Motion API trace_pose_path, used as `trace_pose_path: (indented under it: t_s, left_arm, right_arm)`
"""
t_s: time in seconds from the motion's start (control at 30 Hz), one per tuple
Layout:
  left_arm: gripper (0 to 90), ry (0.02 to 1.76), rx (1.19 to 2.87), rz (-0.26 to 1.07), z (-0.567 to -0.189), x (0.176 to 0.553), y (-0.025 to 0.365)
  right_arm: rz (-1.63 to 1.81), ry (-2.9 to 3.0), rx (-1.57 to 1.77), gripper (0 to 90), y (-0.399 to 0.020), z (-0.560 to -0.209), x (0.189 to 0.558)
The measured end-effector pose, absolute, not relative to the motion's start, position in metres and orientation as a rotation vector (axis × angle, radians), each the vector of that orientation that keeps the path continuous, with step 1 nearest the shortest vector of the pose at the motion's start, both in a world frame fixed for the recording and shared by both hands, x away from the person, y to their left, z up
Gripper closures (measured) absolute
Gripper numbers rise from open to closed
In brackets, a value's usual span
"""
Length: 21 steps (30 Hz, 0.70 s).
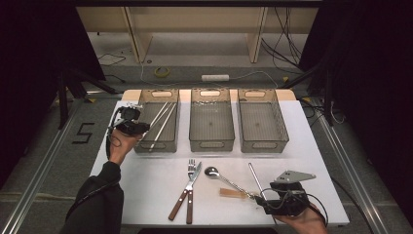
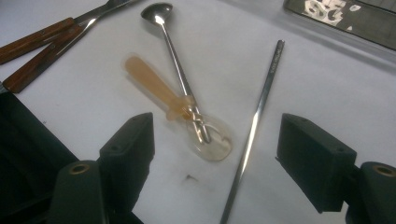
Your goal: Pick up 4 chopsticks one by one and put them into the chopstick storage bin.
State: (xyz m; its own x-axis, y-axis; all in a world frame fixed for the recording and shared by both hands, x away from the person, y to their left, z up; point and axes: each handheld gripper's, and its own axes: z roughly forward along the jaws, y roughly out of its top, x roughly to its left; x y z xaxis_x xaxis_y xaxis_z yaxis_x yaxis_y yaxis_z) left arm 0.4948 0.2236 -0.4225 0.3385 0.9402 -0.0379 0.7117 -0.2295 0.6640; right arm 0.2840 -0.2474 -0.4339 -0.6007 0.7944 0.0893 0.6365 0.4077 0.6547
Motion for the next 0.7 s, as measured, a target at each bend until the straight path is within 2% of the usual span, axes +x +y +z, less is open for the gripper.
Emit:
trace_pose_path:
  t_s: [0.17, 0.37, 0.47, 0.7]
  left_arm:
    - [48.7, 1.421, 2.013, 0.470, -0.418, 0.489, 0.222]
    - [29.8, 1.342, 1.982, 0.399, -0.411, 0.471, 0.216]
    - [25.0, 1.282, 1.937, 0.349, -0.408, 0.457, 0.214]
    - [18.5, 1.192, 1.985, 0.316, -0.406, 0.433, 0.200]
  right_arm:
    - [0.970, 2.429, 1.262, 28.6, -0.248, -0.434, 0.284]
    - [0.947, 2.424, 1.280, 28.6, -0.250, -0.433, 0.285]
    - [0.916, 2.419, 1.291, 30.0, -0.252, -0.434, 0.286]
    - [0.796, 2.451, 1.353, 37.8, -0.253, -0.440, 0.288]
